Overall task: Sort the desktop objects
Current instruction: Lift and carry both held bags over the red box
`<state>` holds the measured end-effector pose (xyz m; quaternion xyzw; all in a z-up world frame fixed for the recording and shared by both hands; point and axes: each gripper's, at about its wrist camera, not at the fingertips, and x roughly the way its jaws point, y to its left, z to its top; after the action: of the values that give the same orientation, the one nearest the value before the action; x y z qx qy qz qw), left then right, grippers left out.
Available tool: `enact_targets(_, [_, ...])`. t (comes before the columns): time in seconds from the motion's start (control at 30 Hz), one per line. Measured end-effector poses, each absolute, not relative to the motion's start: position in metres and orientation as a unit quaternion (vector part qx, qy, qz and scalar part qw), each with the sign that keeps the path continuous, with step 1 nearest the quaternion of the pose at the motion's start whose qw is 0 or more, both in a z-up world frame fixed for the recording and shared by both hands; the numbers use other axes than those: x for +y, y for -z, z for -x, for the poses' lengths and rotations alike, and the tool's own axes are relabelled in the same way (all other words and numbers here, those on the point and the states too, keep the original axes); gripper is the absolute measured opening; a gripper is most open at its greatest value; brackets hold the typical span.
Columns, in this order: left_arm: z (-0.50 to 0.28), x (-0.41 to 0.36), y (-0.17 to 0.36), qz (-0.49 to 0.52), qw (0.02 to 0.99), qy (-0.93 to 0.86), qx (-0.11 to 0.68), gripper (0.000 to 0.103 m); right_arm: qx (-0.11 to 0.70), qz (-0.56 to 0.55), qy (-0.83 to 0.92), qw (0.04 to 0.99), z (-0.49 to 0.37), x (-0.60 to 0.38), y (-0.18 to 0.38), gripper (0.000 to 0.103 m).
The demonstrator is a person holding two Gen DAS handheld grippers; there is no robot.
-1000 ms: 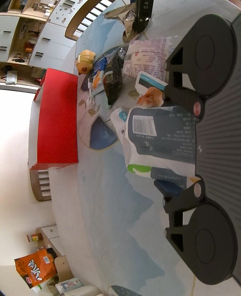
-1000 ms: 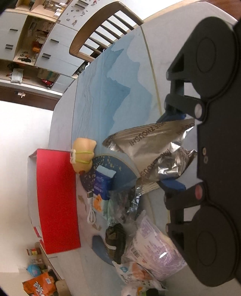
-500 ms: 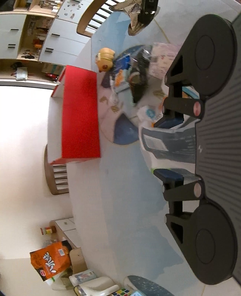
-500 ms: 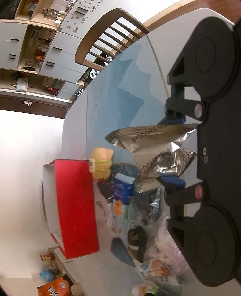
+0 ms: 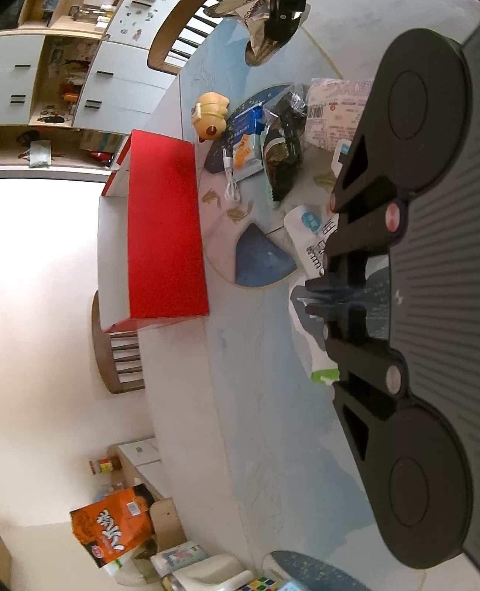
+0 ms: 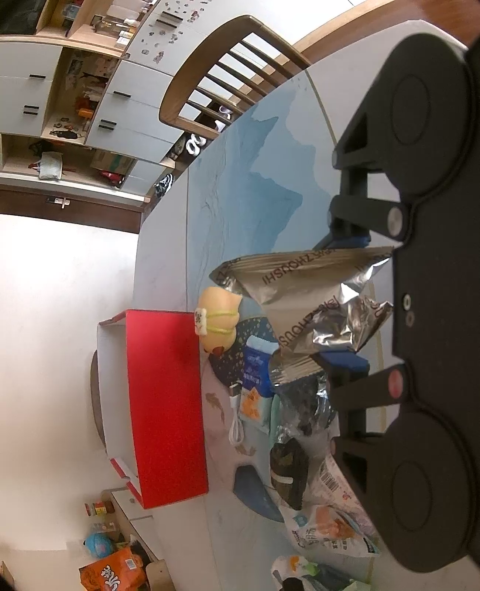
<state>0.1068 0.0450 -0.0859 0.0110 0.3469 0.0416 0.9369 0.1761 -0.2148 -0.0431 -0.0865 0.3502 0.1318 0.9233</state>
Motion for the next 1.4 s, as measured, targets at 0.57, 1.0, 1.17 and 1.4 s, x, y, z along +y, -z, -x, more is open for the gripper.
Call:
enact_targets(0.57, [-0.130,0.037,0.024,-0.005,0.953,0.004,0.302,0.002,0.334,0.073,-0.150,0.928,-0.183,-0.201,0.002,0.050])
enact_targets(1.0, [-0.171,0.028,-0.014,-0.016,0.963,0.050,0.265,0.002,0.320,0.069,-0.169,0.929,-0.215,-0.181,-0.029,0.050])
enact_targets(1.17, [-0.192,0.027,-0.026,-0.031,0.967,0.057,0.245,0.002,0.312,0.075,-0.181,0.930,-0.232,-0.169,-0.040,0.050])
enact_targets(1.4, [-0.222,0.025,-0.035,-0.047,0.969,0.070,0.234,0.002,0.308,0.080,-0.199,0.927,-0.261,-0.152,-0.053,0.050])
